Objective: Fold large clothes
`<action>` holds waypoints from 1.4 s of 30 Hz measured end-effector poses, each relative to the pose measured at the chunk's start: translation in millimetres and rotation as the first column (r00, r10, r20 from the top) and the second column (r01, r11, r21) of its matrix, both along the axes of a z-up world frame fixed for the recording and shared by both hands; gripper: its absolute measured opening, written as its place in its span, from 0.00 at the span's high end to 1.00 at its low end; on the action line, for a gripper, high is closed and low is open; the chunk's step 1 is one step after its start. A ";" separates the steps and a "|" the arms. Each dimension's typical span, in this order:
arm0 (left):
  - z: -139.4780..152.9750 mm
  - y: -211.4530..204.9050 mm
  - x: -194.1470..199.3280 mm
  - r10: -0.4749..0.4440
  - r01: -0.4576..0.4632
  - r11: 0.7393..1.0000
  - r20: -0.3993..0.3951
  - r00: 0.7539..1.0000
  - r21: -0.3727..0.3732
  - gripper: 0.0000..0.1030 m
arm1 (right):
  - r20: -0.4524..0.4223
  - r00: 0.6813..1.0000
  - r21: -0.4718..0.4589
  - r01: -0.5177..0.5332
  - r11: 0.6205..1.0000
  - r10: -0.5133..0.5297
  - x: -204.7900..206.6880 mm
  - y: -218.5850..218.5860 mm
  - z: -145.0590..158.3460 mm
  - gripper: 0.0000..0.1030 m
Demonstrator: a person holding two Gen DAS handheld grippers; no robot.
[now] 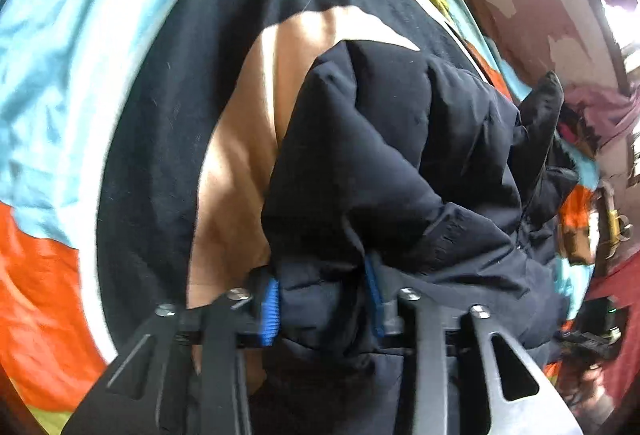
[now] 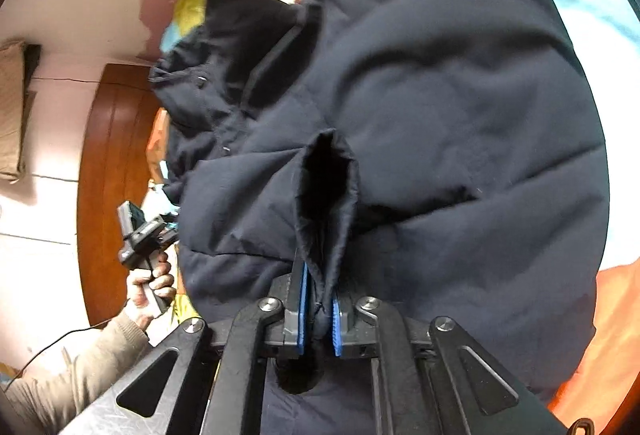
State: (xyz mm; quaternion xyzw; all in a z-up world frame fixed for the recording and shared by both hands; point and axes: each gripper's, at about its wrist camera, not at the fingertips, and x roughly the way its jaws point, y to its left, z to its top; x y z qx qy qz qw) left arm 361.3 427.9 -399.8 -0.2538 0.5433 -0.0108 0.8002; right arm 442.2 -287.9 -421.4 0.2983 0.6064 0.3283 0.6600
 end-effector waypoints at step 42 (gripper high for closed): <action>5.8 2.4 -159.2 -0.093 0.147 0.939 -0.181 0.979 0.311 0.46 | 0.002 1.000 -0.212 -0.007 0.977 0.008 -17.7 -4.7 -12.6 0.77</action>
